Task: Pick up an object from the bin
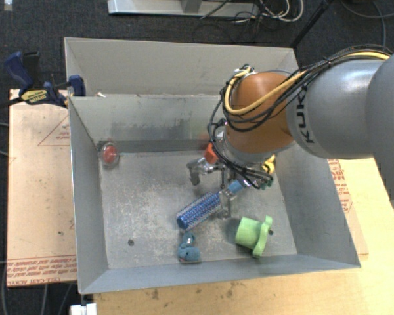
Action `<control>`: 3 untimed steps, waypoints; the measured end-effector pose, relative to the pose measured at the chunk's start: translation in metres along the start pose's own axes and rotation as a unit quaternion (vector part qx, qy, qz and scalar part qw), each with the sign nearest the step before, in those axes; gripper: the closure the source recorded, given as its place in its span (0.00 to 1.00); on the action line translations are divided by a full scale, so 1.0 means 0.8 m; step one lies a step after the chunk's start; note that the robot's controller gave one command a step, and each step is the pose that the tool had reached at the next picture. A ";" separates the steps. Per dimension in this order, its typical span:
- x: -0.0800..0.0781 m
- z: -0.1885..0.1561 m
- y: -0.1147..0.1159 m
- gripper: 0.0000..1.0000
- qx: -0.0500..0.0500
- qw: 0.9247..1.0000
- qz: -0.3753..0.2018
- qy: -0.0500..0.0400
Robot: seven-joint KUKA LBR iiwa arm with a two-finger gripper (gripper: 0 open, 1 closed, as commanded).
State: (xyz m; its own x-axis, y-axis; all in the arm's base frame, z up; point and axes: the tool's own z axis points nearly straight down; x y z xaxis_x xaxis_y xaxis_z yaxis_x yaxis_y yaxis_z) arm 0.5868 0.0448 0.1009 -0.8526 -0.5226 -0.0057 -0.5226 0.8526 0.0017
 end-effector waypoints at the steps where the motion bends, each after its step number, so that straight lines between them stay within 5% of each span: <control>1: 0.010 0.000 -0.004 0.00 0.000 0.999 -0.034 0.002; 3: 0.018 0.040 -0.006 0.00 0.000 0.996 -0.084 0.002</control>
Offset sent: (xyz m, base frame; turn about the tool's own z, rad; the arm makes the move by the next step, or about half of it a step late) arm -0.0056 -0.0074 0.0003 -0.0708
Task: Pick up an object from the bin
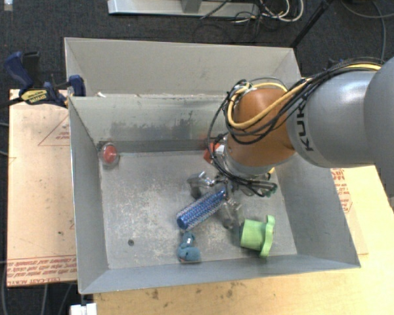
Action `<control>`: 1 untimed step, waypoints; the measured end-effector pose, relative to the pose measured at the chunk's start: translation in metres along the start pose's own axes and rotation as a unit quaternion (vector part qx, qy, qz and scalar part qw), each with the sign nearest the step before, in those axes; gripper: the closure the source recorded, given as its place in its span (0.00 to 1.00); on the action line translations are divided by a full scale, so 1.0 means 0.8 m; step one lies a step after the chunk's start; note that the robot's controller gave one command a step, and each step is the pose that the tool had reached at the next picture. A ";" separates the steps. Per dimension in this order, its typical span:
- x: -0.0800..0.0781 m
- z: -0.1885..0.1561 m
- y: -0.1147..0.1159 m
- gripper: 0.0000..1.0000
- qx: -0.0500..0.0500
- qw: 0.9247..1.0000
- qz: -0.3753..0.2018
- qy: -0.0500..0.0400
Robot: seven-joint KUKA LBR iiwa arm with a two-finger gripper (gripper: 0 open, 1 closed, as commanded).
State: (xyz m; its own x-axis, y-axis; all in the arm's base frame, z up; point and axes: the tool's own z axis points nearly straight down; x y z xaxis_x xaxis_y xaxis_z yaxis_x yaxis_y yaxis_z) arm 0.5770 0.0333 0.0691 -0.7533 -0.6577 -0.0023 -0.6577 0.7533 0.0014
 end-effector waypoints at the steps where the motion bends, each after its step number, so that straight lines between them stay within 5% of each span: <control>1: 0.000 0.000 0.001 1.00 0.000 1.000 0.000 0.000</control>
Offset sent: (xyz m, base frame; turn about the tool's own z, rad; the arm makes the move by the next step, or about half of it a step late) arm 0.0000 0.0000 0.0000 0.0000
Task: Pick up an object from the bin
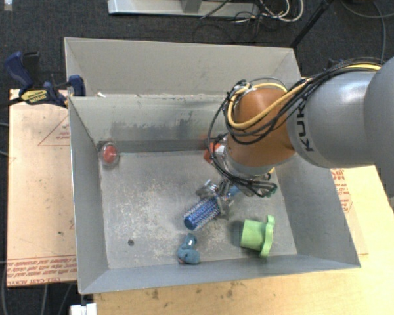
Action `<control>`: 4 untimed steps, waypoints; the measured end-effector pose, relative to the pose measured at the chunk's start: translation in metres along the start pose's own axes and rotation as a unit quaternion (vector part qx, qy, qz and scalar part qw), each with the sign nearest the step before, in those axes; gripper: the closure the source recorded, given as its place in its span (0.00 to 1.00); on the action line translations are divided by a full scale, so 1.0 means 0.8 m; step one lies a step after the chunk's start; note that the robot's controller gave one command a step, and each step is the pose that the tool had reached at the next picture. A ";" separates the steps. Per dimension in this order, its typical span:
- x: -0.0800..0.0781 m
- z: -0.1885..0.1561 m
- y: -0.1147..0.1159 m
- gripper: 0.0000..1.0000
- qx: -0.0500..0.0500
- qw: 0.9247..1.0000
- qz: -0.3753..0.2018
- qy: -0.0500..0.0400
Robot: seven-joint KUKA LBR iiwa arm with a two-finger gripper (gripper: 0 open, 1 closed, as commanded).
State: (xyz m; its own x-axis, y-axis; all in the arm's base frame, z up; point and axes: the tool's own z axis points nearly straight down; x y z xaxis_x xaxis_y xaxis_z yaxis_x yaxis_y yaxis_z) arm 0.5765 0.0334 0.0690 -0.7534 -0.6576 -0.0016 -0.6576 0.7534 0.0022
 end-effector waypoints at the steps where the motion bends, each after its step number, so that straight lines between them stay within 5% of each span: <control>1: -0.001 -0.020 0.001 1.00 0.001 1.000 0.000 0.000; 3: -0.003 -0.114 0.002 1.00 0.002 1.000 0.002 -0.002; 4: -0.004 -0.123 0.002 1.00 0.001 1.000 0.003 0.000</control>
Offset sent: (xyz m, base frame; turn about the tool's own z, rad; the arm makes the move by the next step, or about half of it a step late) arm 0.0001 0.0002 0.0166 0.0000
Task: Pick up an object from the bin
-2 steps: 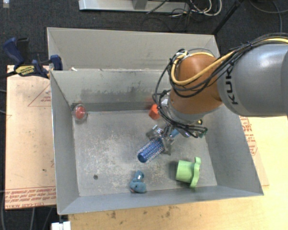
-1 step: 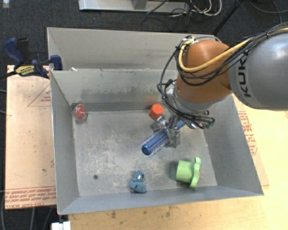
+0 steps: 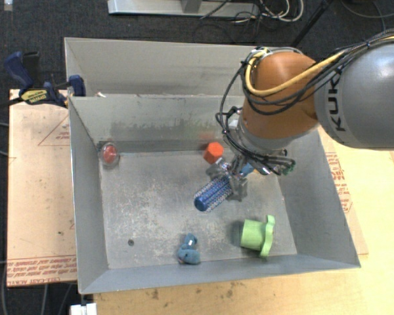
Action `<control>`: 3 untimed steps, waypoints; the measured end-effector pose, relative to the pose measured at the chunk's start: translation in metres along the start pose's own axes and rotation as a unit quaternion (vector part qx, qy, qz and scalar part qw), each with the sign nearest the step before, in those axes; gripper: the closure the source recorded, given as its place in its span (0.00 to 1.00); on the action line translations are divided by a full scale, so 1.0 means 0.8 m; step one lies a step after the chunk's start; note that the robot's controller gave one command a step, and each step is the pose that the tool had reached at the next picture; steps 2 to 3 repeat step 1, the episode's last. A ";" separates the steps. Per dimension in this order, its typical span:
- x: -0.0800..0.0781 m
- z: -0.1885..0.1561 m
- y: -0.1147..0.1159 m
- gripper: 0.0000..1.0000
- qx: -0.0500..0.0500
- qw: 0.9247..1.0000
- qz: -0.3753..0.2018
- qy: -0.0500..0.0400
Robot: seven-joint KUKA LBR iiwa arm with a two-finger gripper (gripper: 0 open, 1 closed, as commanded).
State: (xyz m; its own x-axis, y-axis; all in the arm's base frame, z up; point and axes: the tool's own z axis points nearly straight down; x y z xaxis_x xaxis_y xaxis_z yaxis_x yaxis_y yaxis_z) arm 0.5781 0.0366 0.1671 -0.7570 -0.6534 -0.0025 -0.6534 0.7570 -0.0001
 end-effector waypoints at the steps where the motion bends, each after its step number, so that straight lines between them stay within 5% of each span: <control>1: -0.002 -0.042 0.000 1.00 0.001 1.000 0.001 -0.001; 3: -0.002 -0.042 0.000 1.00 0.001 1.000 0.001 -0.001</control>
Offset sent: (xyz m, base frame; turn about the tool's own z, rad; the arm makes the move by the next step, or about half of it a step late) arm 0.0000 0.0001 0.0327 0.0000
